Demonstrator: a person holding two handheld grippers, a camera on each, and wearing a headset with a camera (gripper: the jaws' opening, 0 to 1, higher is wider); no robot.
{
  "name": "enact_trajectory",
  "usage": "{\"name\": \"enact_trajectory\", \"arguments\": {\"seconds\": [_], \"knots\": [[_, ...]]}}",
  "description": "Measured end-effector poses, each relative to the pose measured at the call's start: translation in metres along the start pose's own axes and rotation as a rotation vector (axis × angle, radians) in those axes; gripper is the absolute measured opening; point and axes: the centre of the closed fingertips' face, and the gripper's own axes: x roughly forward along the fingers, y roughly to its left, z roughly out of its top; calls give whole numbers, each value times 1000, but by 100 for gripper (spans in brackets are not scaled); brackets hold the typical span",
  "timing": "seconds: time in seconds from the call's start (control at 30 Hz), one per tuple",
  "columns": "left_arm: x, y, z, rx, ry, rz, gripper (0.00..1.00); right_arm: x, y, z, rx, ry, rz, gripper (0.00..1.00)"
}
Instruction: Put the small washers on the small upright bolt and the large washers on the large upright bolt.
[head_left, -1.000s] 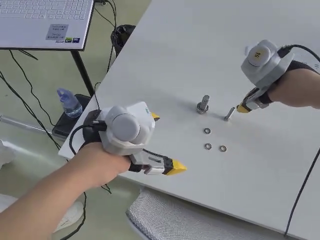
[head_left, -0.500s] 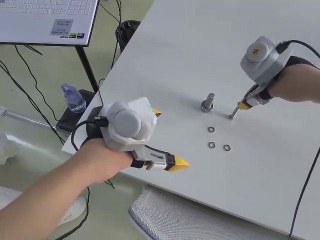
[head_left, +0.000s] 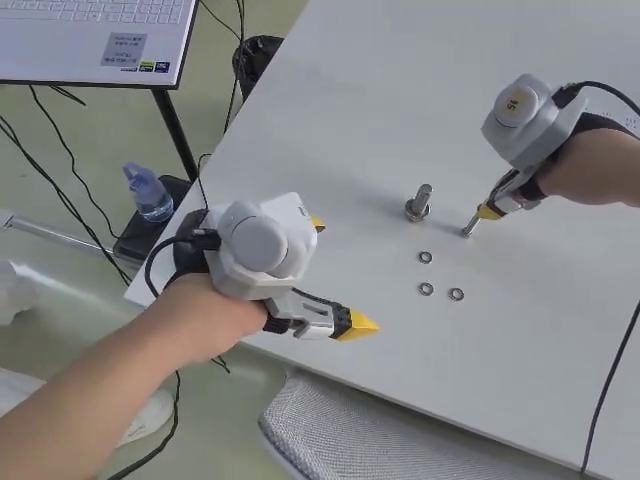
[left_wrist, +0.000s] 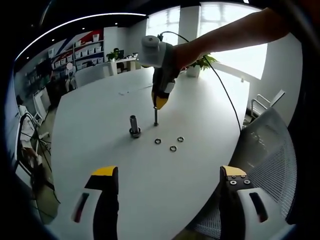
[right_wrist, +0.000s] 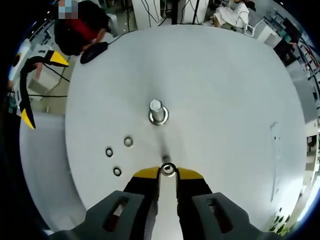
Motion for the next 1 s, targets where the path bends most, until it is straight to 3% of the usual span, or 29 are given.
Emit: {"name": "enact_trajectory", "arguments": {"seconds": [0.6,1.0], "knots": [[-1,-1,-5,-1,11,-2,82,-7,17,-1,-12,1,-10,13],[-2,1,-4,-1,16,-2,81,-11,20,0,-11,7,-4,13]]}}
